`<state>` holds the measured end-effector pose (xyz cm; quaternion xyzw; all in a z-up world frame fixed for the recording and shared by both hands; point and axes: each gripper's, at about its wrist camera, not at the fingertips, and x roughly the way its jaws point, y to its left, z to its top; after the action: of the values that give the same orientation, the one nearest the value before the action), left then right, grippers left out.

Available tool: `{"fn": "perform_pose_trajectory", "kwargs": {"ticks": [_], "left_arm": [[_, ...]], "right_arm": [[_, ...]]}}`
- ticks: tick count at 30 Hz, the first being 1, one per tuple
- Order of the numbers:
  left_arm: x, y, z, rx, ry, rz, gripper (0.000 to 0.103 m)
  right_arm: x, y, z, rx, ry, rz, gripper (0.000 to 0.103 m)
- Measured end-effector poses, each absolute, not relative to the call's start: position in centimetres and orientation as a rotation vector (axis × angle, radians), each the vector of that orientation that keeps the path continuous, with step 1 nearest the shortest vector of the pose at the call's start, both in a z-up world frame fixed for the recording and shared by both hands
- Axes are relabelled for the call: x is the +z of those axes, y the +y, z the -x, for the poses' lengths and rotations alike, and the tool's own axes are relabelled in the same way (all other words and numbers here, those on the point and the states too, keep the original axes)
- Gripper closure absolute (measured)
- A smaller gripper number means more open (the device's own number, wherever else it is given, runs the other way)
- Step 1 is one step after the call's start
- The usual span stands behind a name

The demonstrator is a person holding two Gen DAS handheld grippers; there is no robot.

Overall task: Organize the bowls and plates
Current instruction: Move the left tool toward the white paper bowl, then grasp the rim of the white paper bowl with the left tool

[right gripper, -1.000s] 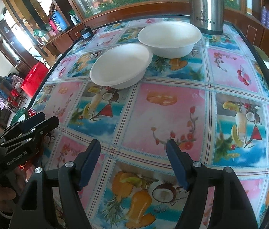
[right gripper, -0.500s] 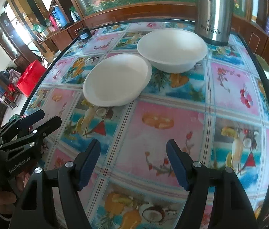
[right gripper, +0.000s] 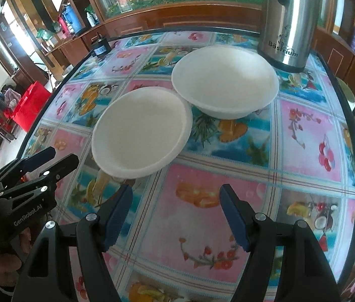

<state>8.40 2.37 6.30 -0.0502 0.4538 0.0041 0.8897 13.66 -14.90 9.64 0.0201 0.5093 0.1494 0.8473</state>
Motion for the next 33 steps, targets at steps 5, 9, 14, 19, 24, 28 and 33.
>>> {"fn": "perform_pose_trajectory", "kwargs": {"ticks": [5,9,14,19,24,28,33], "left_arm": [[6.4,2.9,-9.8,0.013,0.943,0.164,0.042],[6.6,2.7,-11.0,0.003,0.954,0.185,0.042],[6.1,2.0,-12.4,-0.009,0.981,0.190,0.042],[4.8,1.3,-13.9,-0.016,1.028,0.191,0.042],[4.0,1.0,-14.7,-0.027,1.034,0.206,0.042],[3.8,1.3,-15.1,-0.044,1.041,0.227,0.081],[3.7,0.8,-14.7,-0.072,1.050,0.227,0.089]], "right_arm": [[9.4,-15.3,-14.8,0.305,1.065,-0.069,0.031],[9.0,-15.4,-16.0,0.306,1.067,-0.082,0.031],[9.0,-15.5,-17.4,0.316,1.061,-0.105,0.031],[8.7,-15.1,-18.6,0.329,1.070,-0.078,0.042],[8.3,-14.8,-19.7,0.335,1.082,-0.051,0.067],[8.0,-14.8,-19.8,0.336,1.089,-0.030,0.083],[7.7,-14.1,-19.3,0.376,1.098,-0.030,0.087]]}}
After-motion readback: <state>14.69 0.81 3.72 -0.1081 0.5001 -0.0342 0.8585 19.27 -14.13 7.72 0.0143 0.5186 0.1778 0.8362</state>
